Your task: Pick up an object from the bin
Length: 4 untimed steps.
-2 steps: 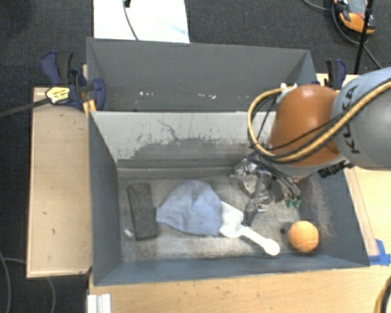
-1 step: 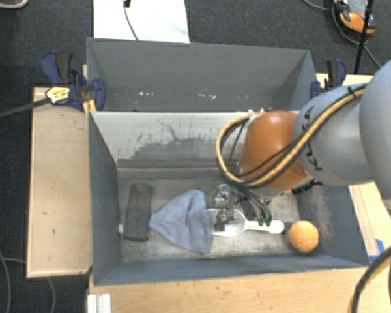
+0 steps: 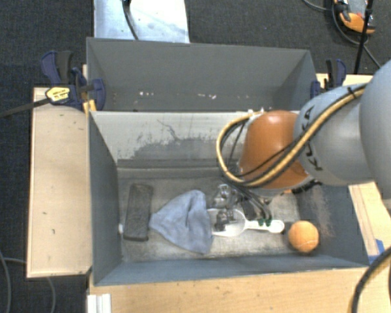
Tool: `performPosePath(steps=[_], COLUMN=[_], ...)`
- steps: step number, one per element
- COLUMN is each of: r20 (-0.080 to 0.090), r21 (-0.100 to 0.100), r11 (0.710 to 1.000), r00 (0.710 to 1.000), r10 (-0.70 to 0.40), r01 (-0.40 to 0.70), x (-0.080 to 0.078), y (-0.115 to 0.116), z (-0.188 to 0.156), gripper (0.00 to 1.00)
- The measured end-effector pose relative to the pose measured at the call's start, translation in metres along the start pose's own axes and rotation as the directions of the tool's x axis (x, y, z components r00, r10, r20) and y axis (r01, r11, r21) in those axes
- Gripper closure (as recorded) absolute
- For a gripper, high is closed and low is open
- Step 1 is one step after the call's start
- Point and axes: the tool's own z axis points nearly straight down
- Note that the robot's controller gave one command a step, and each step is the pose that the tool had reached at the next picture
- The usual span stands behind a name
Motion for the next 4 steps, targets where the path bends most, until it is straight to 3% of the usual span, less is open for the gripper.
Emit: performPosePath(steps=[4], r20=[0.0], r21=[0.0], r11=[1.0], r00=[1.0], r10=[0.002], r01=[-0.002], x=[-0.0001], y=[0.0], z=[-0.0001], gripper=[1.0])
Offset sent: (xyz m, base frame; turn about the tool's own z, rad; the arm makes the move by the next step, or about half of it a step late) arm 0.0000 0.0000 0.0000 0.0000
